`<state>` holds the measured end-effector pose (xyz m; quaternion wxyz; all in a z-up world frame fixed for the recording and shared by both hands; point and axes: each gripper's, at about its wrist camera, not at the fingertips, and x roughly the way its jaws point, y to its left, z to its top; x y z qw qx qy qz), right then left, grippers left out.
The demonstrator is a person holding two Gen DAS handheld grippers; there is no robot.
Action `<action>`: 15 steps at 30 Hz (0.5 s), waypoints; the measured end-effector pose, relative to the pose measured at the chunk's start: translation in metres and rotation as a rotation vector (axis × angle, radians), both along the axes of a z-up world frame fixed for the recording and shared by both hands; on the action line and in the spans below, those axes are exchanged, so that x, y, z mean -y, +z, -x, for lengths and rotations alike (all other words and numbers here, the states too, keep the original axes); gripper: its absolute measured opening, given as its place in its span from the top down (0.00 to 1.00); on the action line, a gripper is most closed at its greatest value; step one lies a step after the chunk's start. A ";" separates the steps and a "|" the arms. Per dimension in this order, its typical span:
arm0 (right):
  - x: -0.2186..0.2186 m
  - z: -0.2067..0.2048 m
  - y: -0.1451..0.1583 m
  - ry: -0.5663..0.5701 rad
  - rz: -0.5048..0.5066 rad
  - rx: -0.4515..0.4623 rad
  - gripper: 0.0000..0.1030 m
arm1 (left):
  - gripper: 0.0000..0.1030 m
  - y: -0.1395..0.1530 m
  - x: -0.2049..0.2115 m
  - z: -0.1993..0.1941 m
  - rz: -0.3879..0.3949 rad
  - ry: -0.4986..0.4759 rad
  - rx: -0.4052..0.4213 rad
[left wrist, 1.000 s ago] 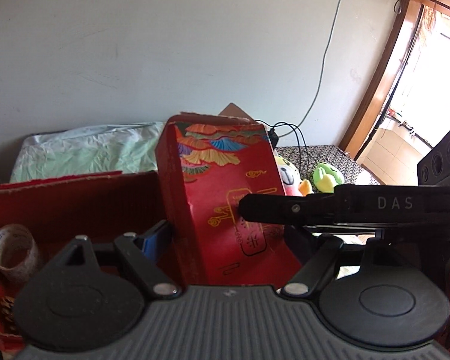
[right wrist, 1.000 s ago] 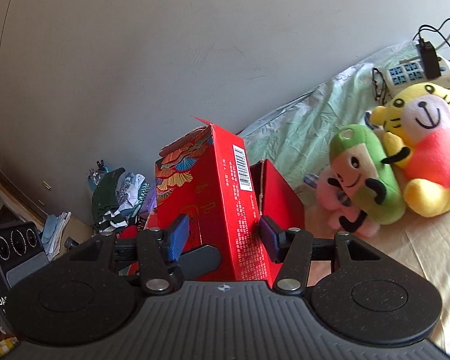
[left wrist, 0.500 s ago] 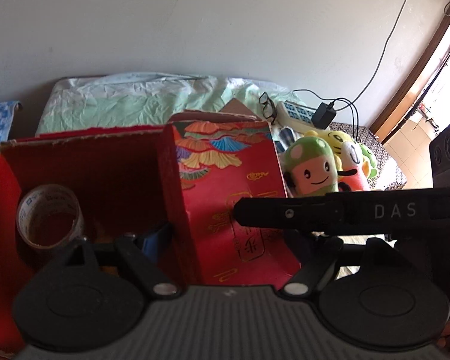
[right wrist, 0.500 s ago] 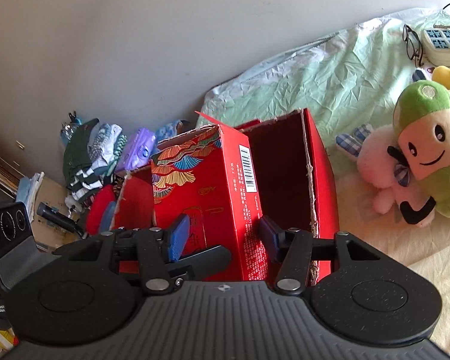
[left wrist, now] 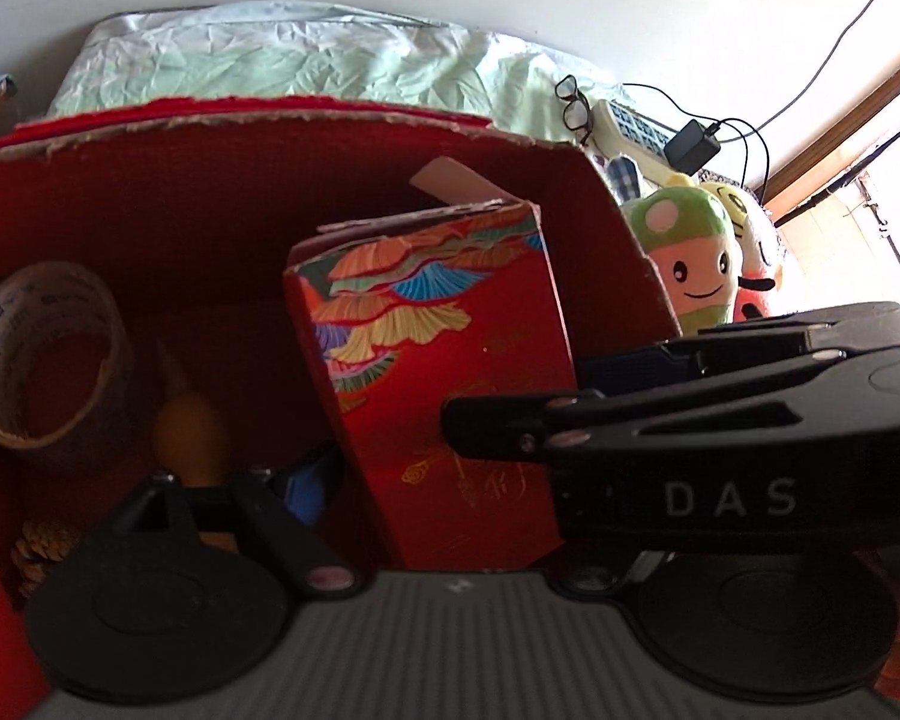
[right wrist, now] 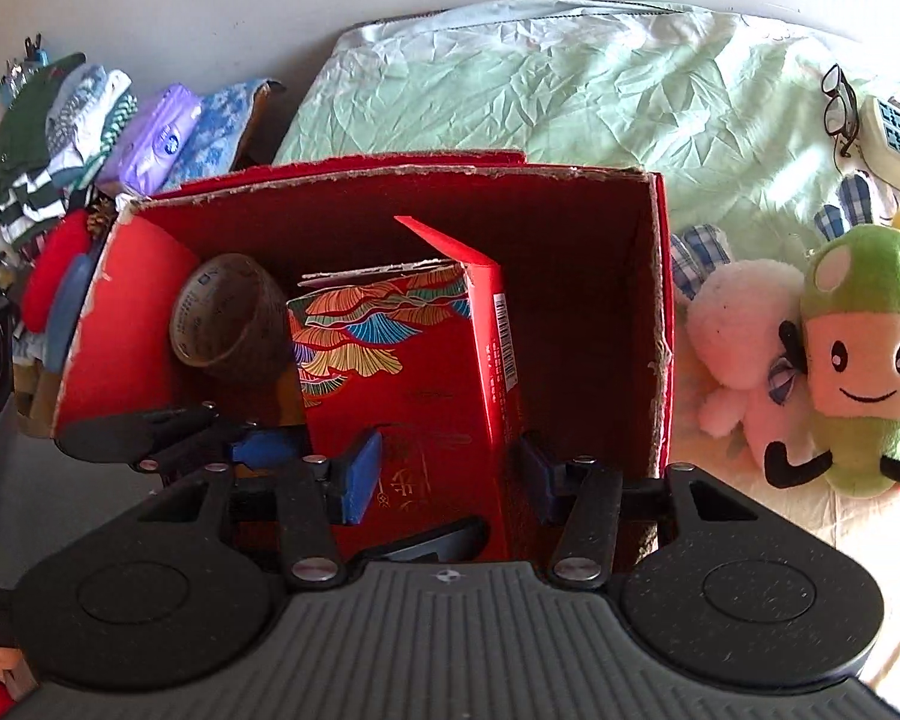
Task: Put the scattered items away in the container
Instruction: 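Lift the red gift box with the right tool over the red box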
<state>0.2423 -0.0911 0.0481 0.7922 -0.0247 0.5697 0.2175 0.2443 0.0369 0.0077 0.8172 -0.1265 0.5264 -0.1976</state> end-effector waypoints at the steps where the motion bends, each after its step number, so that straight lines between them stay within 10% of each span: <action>1: -0.006 -0.002 -0.002 0.009 0.029 -0.004 0.49 | 0.21 -0.002 0.001 -0.001 -0.004 -0.007 -0.009; 15: -0.019 -0.022 -0.003 0.016 0.116 -0.056 0.48 | 0.23 -0.008 0.007 -0.020 -0.021 -0.038 -0.119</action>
